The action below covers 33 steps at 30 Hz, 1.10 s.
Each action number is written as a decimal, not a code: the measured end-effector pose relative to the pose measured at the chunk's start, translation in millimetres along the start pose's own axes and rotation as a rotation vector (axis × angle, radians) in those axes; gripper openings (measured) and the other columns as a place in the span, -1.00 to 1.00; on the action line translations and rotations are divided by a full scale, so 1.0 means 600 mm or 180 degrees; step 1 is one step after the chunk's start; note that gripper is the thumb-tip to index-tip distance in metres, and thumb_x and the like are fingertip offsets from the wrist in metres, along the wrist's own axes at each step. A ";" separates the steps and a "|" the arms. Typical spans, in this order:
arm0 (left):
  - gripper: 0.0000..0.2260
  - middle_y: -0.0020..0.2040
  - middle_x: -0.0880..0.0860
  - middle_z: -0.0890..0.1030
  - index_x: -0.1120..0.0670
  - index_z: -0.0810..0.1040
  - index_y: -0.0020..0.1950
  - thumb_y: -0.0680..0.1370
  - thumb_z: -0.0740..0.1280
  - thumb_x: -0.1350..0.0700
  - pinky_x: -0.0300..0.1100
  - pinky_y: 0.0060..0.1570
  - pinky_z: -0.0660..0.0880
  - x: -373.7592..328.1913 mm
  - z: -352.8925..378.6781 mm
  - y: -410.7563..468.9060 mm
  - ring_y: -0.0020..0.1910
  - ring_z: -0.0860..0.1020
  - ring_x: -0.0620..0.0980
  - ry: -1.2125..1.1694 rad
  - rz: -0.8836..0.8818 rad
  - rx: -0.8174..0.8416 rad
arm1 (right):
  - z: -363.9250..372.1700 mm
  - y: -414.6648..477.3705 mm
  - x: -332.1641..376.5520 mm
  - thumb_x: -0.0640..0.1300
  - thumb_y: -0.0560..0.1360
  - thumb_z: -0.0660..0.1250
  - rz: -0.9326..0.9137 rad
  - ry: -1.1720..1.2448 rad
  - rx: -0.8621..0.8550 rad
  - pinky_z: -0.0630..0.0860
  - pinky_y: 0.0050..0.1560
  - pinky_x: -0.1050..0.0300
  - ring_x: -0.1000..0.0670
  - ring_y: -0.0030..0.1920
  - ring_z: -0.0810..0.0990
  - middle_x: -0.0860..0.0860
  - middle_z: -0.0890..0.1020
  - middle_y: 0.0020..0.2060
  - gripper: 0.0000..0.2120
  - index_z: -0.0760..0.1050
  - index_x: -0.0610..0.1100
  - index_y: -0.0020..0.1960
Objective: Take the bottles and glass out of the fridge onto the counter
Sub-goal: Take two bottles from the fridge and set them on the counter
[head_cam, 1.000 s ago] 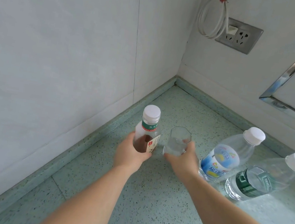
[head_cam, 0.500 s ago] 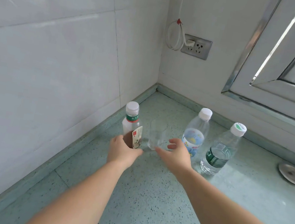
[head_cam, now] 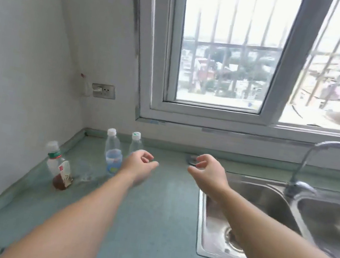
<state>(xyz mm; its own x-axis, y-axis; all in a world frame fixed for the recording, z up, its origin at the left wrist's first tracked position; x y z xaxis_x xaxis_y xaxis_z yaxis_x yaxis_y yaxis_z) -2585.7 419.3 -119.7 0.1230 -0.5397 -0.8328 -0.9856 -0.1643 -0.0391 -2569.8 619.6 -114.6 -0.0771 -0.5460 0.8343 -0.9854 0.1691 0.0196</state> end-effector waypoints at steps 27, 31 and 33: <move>-0.69 0.05 0.00 0.61 -0.01 0.56 0.19 0.47 0.39 -0.04 -0.26 -0.28 0.43 -0.594 0.699 -0.989 -0.12 0.58 -0.03 -0.0384 0.3726 0.4954 | -0.754 -1.028 -0.314 -0.06 0.43 0.41 0.3163 -0.0697 -0.5193 0.39 -0.05 0.20 -0.08 0.04 0.57 -0.04 0.61 0.01 -0.67 0.53 -0.11 0.16; -0.70 0.06 -0.01 0.59 -0.01 0.56 0.19 0.48 0.39 -0.03 -0.30 -0.34 0.40 -0.552 0.633 -1.165 -0.19 0.56 -0.10 -0.0522 0.3990 0.5712 | -0.695 -1.187 -0.266 -0.07 0.44 0.41 0.3478 -0.0687 -0.5985 0.37 -0.06 0.22 -0.09 0.05 0.58 -0.04 0.61 -0.02 -0.70 0.54 -0.12 0.14; -0.70 0.06 -0.02 0.58 -0.02 0.56 0.19 0.48 0.38 -0.02 -0.30 -0.32 0.42 -0.528 0.594 -1.230 -0.19 0.56 -0.13 -0.0545 0.4108 0.6036 | -0.664 -1.250 -0.238 -0.07 0.44 0.41 0.3565 -0.0691 -0.6292 0.39 -0.04 0.19 -0.09 0.04 0.59 -0.04 0.60 -0.04 -0.71 0.54 -0.11 0.14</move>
<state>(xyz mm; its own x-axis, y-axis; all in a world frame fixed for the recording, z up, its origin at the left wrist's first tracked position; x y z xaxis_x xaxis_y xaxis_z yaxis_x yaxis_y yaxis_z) -1938.4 1005.9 -23.8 -0.3499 0.3787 -0.8568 0.5206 0.8390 0.1582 -1759.4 897.7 -28.7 -0.4499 0.2827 0.8471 0.7581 0.6224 0.1950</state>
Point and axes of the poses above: each hand's wrist, its own y-axis towards the middle knuckle, its own z-axis out of the palm, x = y × z, the point moved 2 cm from there along y, towards the middle knuckle
